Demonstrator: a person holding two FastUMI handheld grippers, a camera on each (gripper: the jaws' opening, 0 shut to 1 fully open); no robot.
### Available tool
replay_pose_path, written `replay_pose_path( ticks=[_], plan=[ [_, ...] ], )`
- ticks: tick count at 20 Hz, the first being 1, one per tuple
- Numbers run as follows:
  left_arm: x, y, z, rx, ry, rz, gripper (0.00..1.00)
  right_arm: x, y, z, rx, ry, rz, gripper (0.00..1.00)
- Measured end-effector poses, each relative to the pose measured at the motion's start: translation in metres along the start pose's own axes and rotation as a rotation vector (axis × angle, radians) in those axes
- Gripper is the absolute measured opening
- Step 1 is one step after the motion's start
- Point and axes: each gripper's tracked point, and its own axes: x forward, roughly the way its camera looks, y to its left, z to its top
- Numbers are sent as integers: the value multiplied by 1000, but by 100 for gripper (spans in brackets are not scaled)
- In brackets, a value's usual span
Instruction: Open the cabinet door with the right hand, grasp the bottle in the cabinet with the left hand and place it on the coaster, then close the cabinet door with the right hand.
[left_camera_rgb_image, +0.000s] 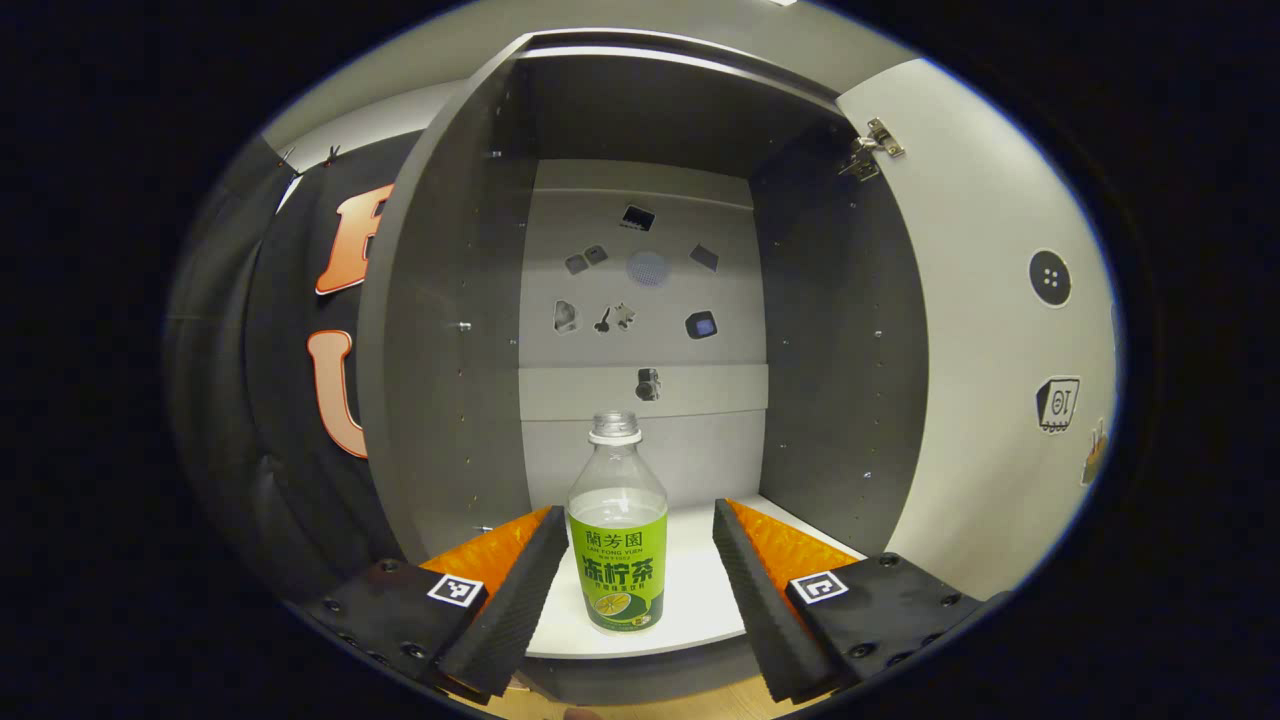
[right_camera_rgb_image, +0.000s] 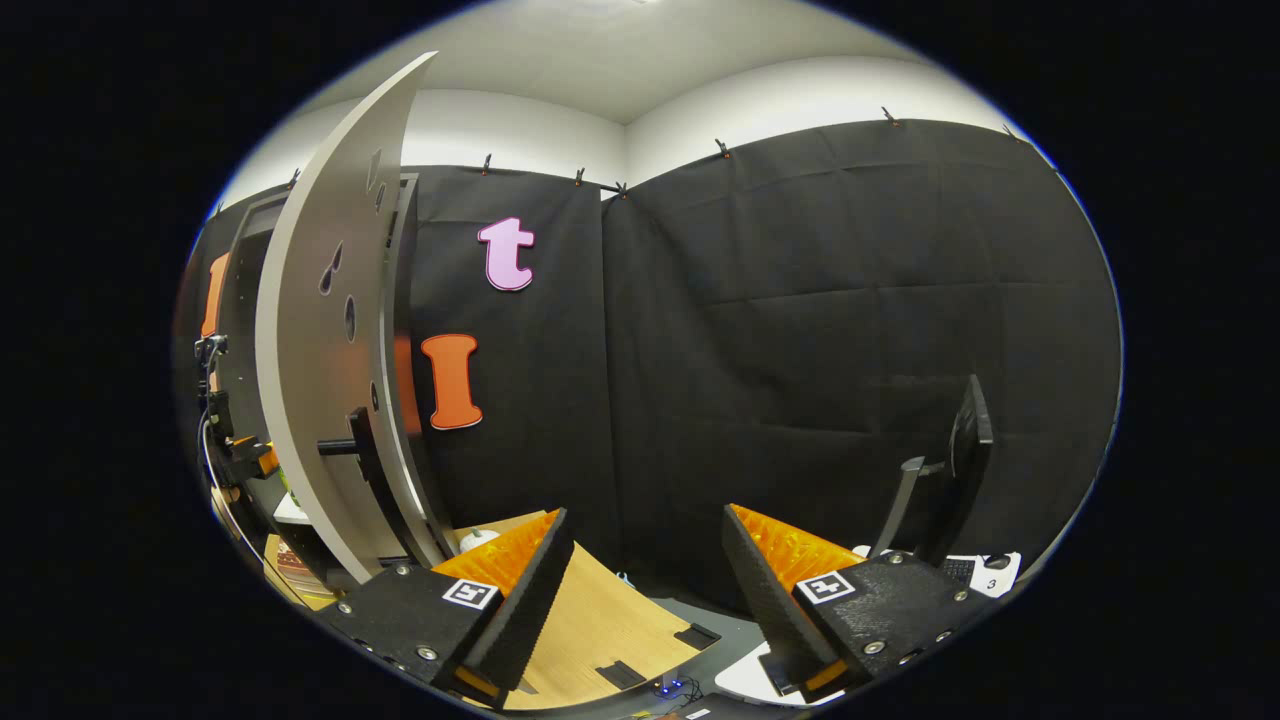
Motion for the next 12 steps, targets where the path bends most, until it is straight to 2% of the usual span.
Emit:
replay_pose_path(
  ticks=[4,12],
  plan=[
    [21,11,-12,8,18,40,96,1,-3,-1,-2,3,-1,93],
    [43,14,-33,-23,63,50,96,2,-4,-7,3,22,0,93]
  ],
)
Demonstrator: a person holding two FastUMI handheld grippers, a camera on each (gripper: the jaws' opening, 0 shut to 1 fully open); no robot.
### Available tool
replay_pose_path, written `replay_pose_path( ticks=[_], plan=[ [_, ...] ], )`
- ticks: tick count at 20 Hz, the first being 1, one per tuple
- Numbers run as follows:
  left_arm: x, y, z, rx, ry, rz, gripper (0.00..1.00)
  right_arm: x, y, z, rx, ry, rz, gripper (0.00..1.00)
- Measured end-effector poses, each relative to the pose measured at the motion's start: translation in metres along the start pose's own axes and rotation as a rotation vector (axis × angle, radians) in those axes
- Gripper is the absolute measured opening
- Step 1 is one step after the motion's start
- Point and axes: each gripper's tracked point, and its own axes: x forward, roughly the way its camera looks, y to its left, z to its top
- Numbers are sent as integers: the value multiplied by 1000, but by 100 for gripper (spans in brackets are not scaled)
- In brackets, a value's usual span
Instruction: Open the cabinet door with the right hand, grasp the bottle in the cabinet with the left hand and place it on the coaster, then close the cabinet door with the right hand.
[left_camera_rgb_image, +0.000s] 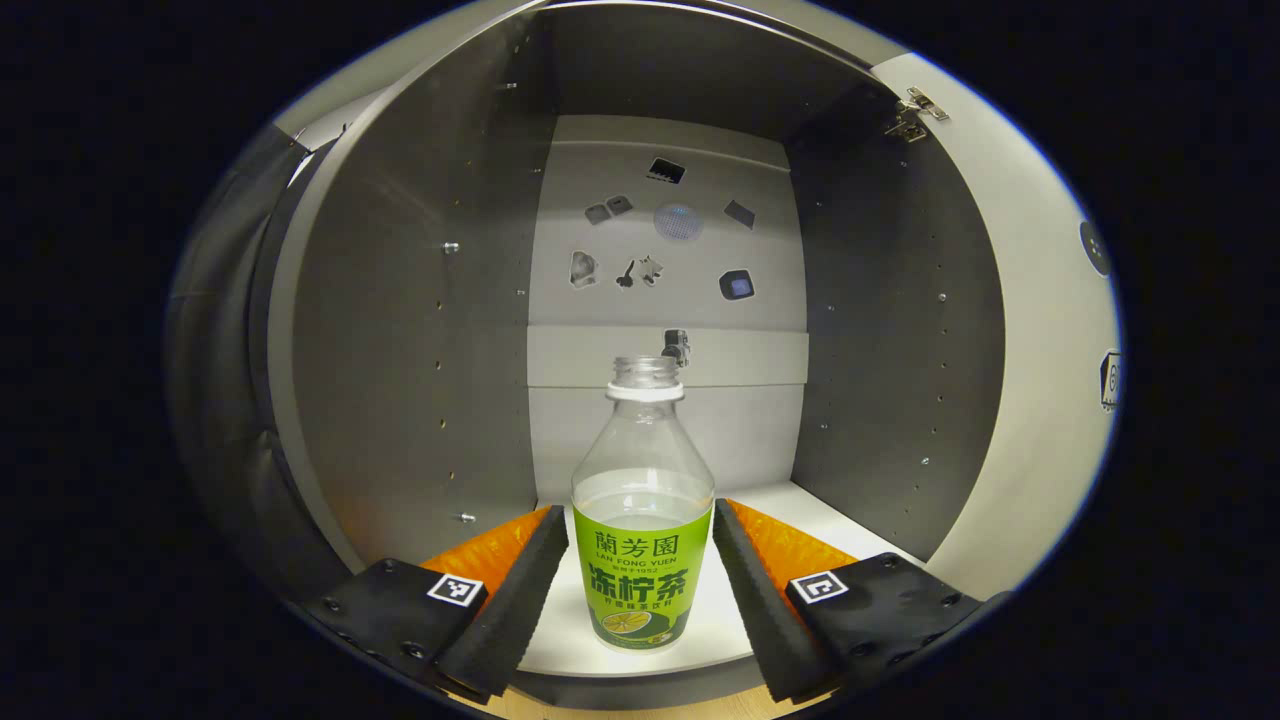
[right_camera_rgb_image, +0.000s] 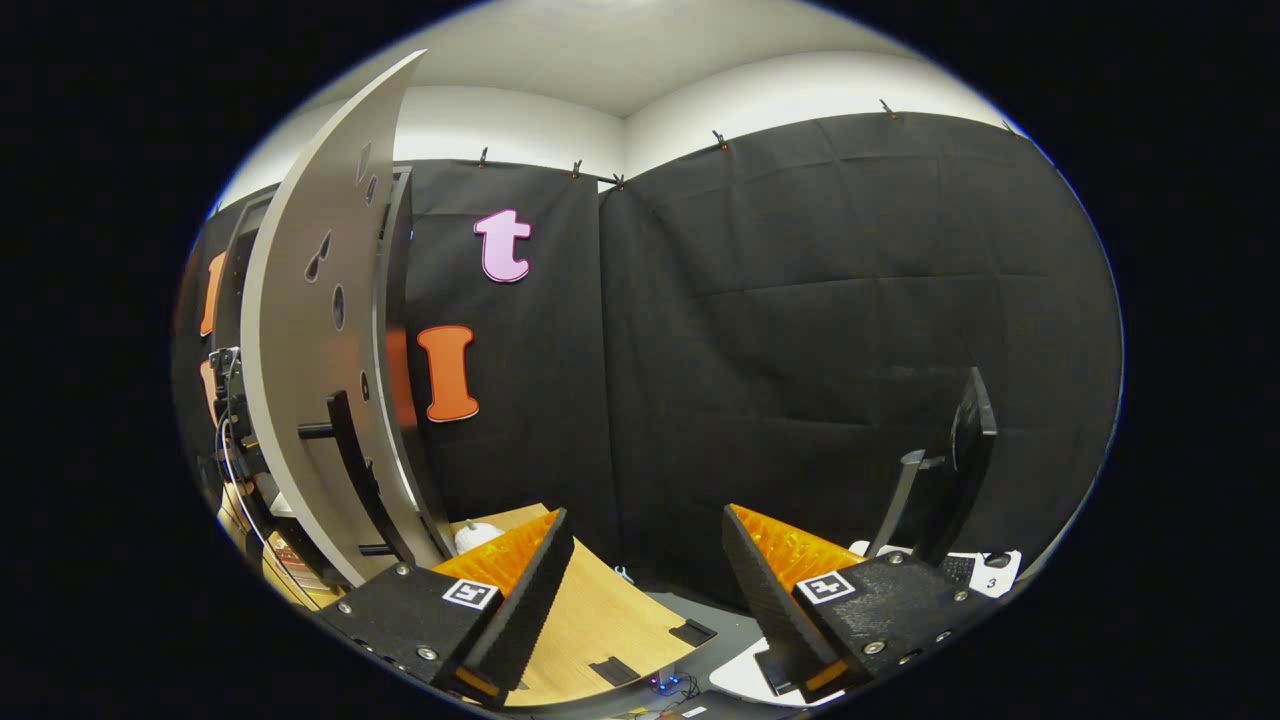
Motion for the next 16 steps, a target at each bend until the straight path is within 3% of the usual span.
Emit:
replay_pose_path(
  ticks=[1,2,7,11,16],
  plan=[
    [2,0,2,6,-6,-1,95,0,-1,-1,-1,2,-2,93],
    [2,1,3,15,-11,1,86,0,-1,-1,0,4,-4,93],
    [-4,-10,4,11,-10,-37,80,2,3,-3,14,13,6,93],
    [-39,-11,11,-12,-44,-69,80,1,5,-3,12,8,21,93],
    [-95,1,3,42,-64,-92,81,0,12,-4,31,6,42,93]
  ],
)
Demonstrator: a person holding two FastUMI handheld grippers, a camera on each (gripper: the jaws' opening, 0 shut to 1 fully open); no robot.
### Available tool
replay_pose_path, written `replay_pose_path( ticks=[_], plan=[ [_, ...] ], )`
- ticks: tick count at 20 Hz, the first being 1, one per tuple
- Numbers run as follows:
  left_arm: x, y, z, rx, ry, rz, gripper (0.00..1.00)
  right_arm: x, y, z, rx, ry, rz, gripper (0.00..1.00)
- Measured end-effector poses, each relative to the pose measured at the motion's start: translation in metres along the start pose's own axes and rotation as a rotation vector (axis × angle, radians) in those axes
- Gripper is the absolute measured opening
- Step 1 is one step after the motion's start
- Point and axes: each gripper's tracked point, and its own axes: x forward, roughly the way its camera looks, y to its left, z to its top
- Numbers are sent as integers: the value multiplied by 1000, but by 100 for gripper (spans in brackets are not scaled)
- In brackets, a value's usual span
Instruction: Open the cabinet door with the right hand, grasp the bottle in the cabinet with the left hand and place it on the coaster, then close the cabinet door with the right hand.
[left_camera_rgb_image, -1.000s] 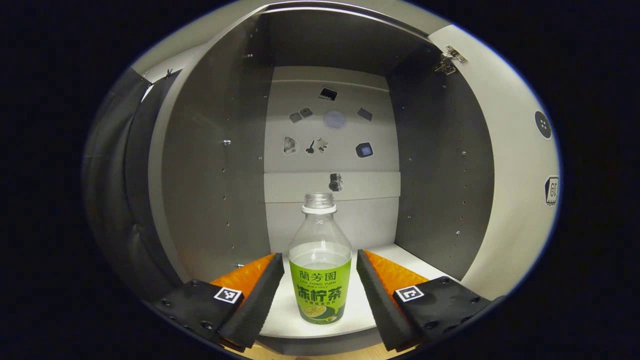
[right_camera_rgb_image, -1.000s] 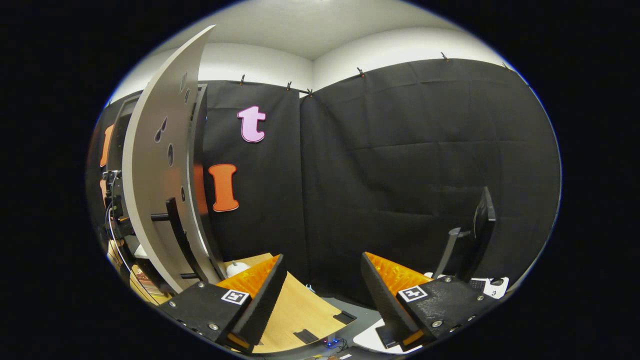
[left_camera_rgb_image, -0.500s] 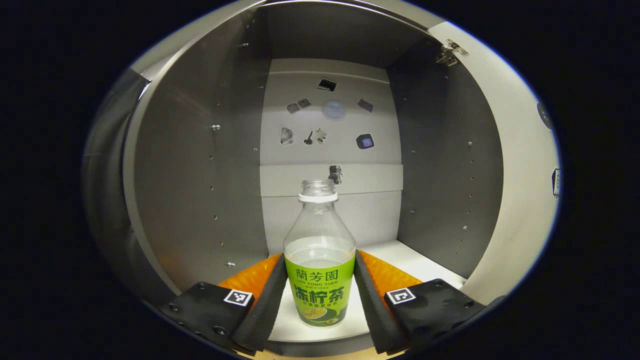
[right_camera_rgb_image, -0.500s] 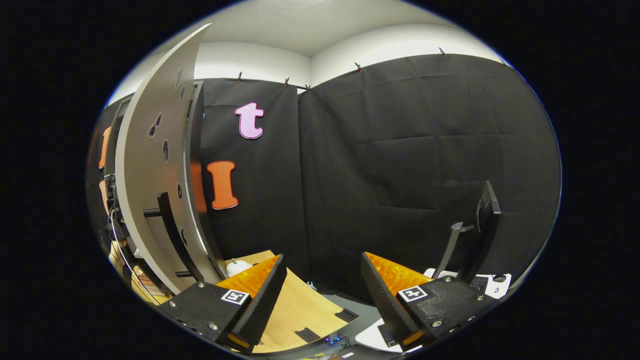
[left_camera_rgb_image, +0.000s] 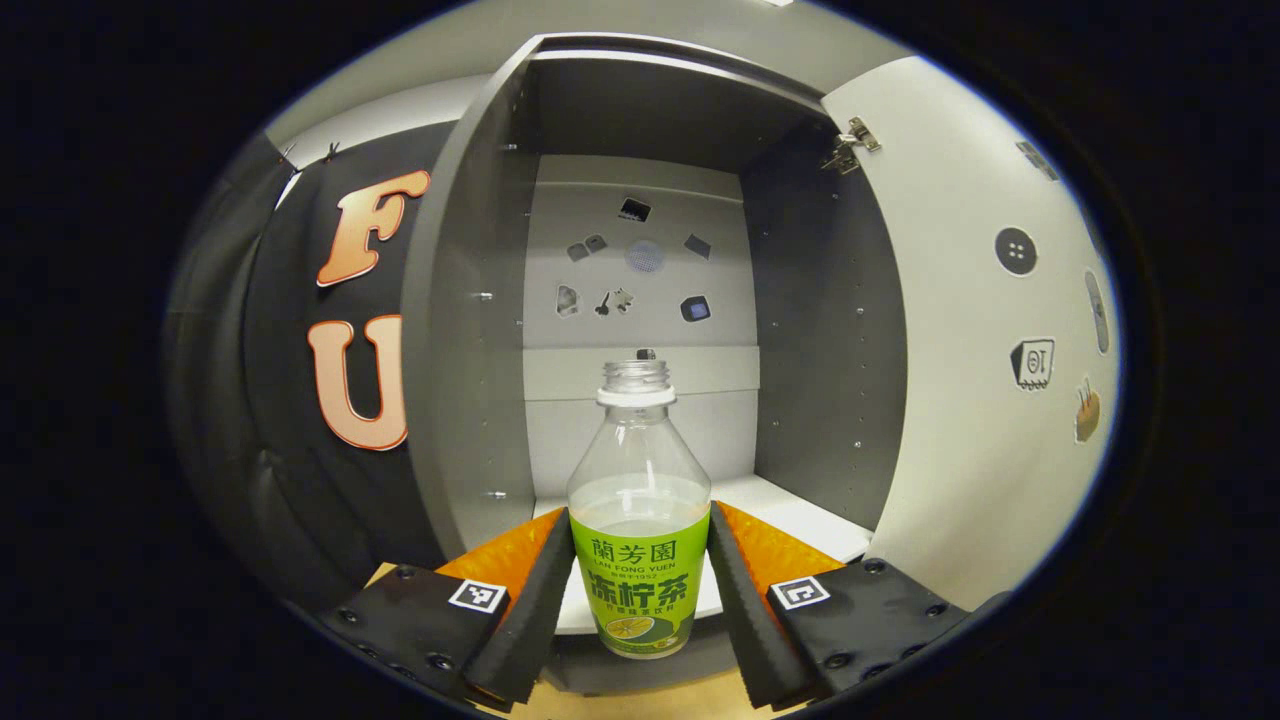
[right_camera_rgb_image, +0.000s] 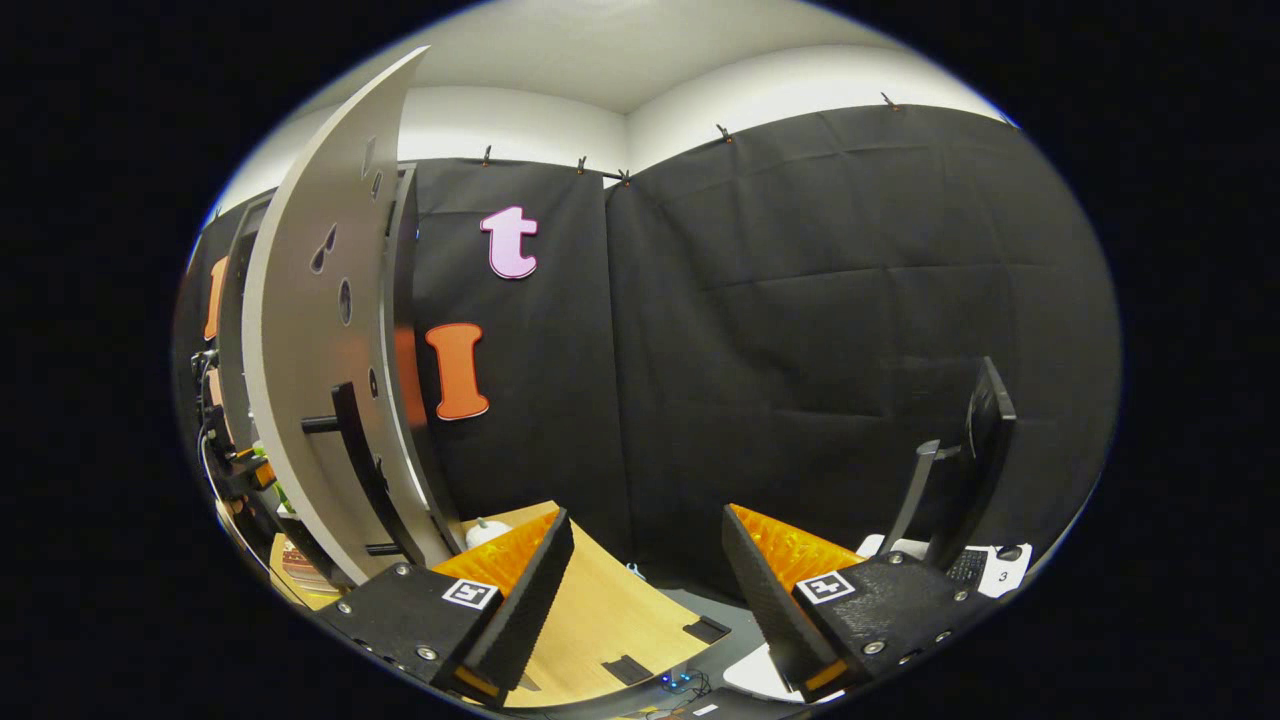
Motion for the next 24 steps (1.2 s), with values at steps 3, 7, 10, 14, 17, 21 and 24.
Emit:
replay_pose_path(
  ticks=[3,7,10,14,17,21,24],
  plan=[
    [-37,17,-14,-11,6,19,82,-3,3,-1,4,7,13,93],
    [-81,46,-37,-26,3,52,81,-7,8,-4,-6,14,35,93],
    [-115,66,-61,-65,16,71,80,-11,13,-5,-10,17,56,93],
    [-148,89,-98,-84,33,96,81,-14,18,-7,-15,24,73,93],
    [-167,95,-137,-114,71,91,82,-16,20,-8,-19,29,83,93],
    [-181,95,-189,-157,139,98,82,-18,21,-13,-22,51,83,93],
    [-185,94,-219,-138,162,110,82,-21,24,-18,-4,78,85,93]
  ],
)
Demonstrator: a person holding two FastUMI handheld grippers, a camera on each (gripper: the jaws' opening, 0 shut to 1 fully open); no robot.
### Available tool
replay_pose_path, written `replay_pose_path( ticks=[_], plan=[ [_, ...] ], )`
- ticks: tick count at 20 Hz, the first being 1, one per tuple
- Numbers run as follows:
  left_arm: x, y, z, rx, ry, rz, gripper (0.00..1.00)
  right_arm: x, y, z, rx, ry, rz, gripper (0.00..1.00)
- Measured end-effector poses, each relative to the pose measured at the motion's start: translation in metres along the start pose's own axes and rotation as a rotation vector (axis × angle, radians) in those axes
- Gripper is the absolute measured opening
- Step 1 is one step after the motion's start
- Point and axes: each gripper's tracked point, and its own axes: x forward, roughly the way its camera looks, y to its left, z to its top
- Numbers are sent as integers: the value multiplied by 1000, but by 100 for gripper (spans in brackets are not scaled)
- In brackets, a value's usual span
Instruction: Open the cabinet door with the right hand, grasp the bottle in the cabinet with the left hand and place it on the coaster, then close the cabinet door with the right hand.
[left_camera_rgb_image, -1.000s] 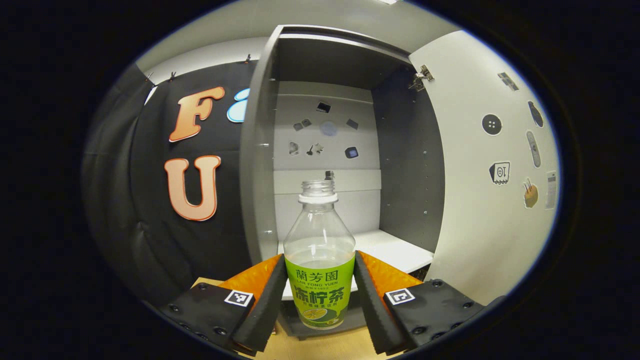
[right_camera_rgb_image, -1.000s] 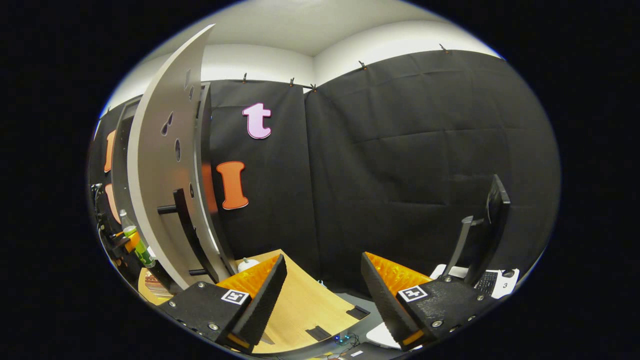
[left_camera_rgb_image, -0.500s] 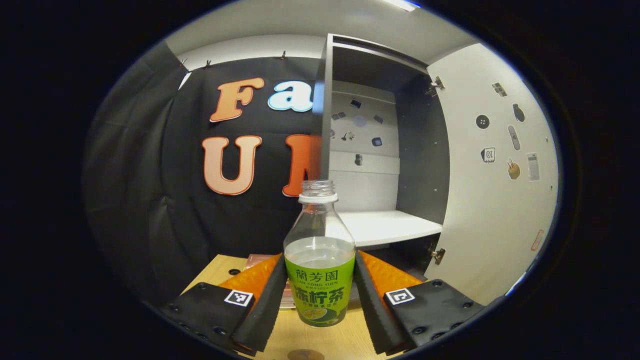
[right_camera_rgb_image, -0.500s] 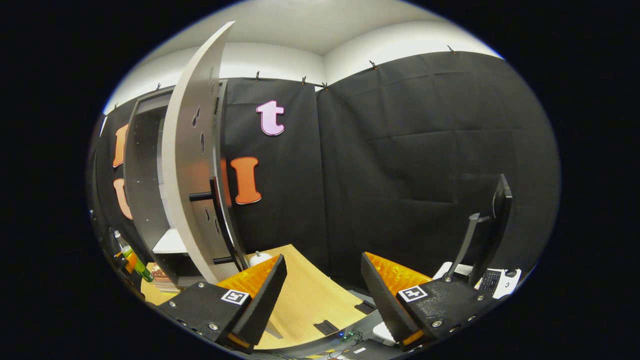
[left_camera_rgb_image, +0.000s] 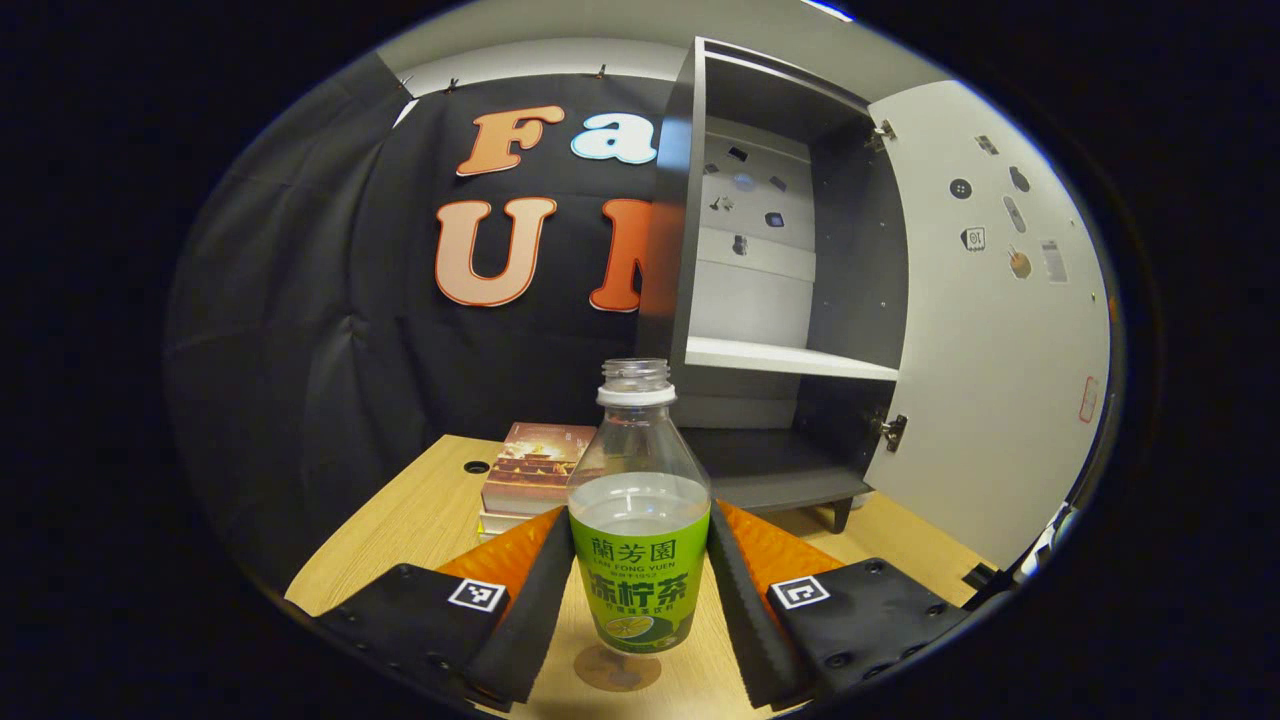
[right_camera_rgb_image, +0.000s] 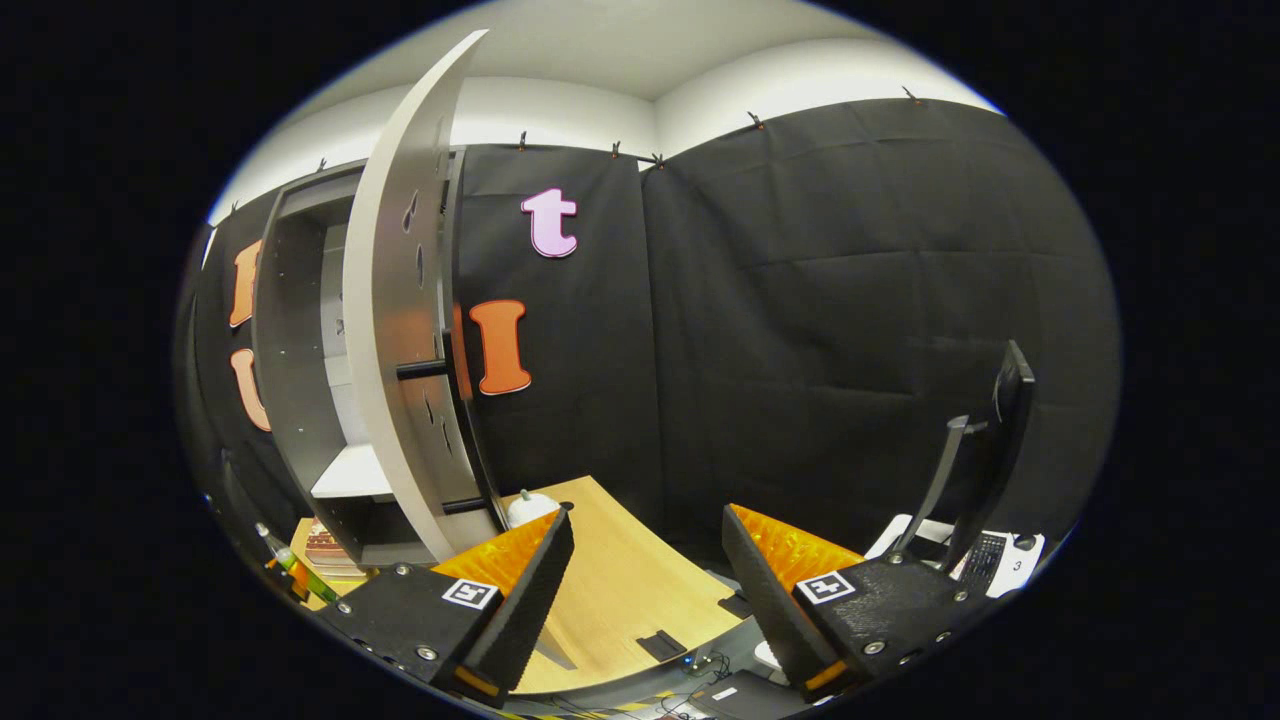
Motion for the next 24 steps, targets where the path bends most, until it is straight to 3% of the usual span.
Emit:
replay_pose_path(
  ticks=[2,3,7,10,19,24],
  plan=[
    [2,-1,-23,-4,26,-1,83,-2,1,-3,4,22,5,98],
    [3,-1,-34,-11,41,0,82,-4,0,-4,-1,28,2,93],
    [12,-1,-74,-37,89,4,83,-5,-6,-5,-20,38,-18,93],
    [17,4,-91,-2,100,19,82,-4,-8,-5,-23,35,-25,93],
    [30,13,-108,3,95,25,82,-6,-7,-4,-33,40,-21,93],
    [12,12,-112,-3,133,31,83,-6,-5,-5,-27,34,-7,93]
  ],
)
